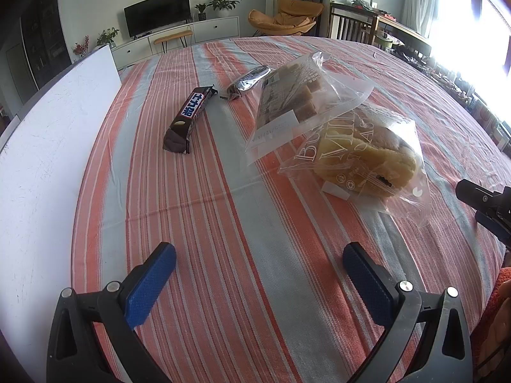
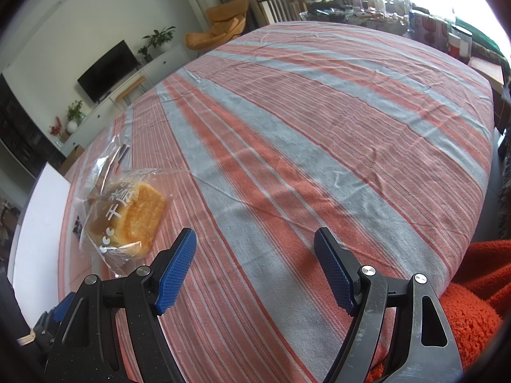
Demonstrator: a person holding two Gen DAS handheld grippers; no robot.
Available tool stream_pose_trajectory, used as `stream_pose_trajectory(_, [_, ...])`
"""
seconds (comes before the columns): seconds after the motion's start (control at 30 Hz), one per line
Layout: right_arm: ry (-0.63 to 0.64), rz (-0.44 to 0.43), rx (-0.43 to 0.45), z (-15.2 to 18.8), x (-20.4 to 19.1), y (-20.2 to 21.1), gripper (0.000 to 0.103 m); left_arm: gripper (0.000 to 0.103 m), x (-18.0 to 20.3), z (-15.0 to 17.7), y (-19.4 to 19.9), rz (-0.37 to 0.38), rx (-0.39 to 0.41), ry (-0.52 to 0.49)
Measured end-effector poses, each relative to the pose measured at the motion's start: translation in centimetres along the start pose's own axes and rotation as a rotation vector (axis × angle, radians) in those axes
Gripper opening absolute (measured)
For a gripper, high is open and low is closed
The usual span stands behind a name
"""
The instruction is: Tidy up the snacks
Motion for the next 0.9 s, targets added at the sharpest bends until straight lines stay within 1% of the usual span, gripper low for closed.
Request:
stream_pose_trajectory(0.77, [0.003, 0.002, 0.0, 0.01, -0.01, 0.04, 0.079, 0.103, 0.0, 0.01, -0.02, 0.0, -0.001, -0.001])
stream_pose_trajectory(0.9, [-0.009, -0.016, -0.004, -0.1, 0.39, 0.03, 0.079, 0.103, -0.08, -0.13, 0.2, 0.011, -0.027, -0.008])
Point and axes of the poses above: each gripper's, at about its wrist camera, not at the fingertips, and y roughly against the way its jaws point, x to its right, z to its underside, the point moved 2 cm from there along -y, roughly the way its jaws point, and after that the axes turned 13 degrees about z, right-handed, at the moved point
